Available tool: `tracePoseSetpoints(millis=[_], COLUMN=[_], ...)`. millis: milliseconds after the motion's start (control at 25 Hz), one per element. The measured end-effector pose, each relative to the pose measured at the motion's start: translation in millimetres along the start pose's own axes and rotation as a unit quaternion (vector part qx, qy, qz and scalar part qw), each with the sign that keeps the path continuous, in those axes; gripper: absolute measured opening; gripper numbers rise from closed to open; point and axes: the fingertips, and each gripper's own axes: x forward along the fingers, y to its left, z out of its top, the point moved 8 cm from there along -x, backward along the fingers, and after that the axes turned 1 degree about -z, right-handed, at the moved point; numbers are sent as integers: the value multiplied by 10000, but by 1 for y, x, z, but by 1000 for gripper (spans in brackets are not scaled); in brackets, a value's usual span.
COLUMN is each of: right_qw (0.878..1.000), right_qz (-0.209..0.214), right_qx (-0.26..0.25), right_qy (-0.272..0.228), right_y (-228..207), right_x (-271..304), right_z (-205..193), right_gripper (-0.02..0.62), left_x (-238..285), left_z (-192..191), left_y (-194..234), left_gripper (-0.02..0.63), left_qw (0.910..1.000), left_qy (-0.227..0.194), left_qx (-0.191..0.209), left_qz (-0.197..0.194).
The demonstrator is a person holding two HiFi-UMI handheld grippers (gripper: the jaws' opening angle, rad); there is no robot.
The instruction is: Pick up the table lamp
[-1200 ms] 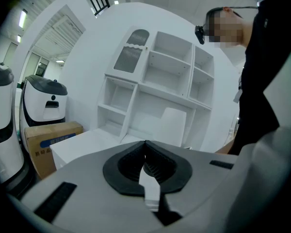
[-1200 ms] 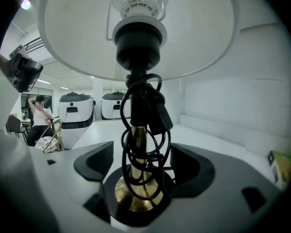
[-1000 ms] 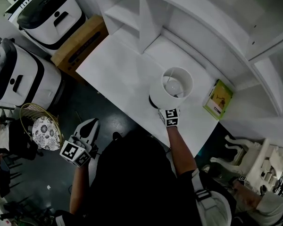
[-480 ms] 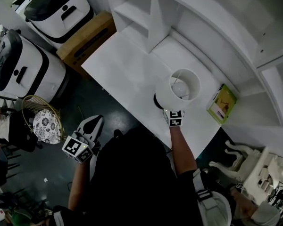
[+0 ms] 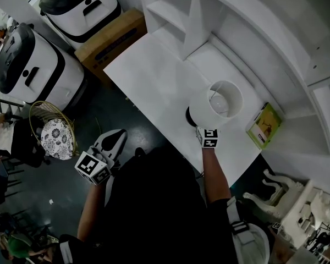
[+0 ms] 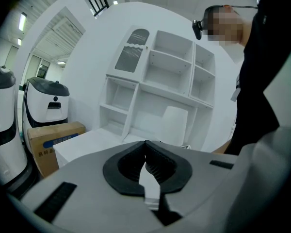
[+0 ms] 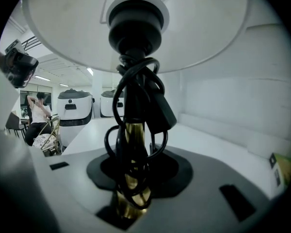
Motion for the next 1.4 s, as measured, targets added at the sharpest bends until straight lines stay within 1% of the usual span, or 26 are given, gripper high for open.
tracePoseSetpoints(millis=[120, 280, 400, 520, 880, 1160, 1400], right_qw=[10000, 10000, 10000, 10000, 10000, 9999, 9999], right_qz=[28, 41, 5, 2, 13, 27, 61], right_qx=[-5, -14, -18, -18, 23, 1, 11], right_qy=[-13, -66, -79, -83, -60, -116, -104], right_y=[0, 0, 0, 2, 2, 3, 5], right_x=[-1, 0, -1, -1, -2, 0, -3], right_z=[1, 2, 1, 2, 1, 10, 20], right_gripper=[126, 124, 123, 121, 118, 117, 117], left_x=[-2, -3, -3, -3, -1, 0, -4], left_z=[-1, 0, 1, 6, 0, 1, 0], left_y=[2, 0, -2, -3, 0, 3, 7], left_gripper=[11, 11, 11, 11, 11, 11, 11], left_qw=[9997, 9995, 9995, 9997, 9994, 9994, 9997], left_qy=[158, 154, 176, -24, 195, 188, 78], left_qx=[174, 278, 267, 258, 298, 302, 221], left_qz=[54, 65, 39, 2, -12, -51, -19])
